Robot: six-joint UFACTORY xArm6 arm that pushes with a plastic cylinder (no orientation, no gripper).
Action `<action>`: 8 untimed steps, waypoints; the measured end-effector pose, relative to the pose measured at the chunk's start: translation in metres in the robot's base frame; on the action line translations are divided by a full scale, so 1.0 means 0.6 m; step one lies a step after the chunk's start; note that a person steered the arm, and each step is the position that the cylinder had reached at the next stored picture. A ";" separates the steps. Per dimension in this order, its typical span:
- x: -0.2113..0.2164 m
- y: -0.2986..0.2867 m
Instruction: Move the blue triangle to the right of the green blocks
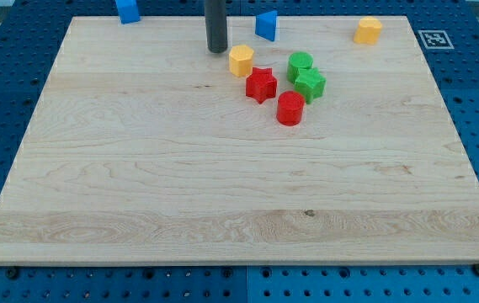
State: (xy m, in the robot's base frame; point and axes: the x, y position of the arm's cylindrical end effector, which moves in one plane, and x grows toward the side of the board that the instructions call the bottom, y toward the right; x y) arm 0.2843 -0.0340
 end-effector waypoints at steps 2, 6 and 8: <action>0.042 0.058; -0.145 -0.001; -0.061 0.192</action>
State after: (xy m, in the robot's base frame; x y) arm 0.2475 0.0815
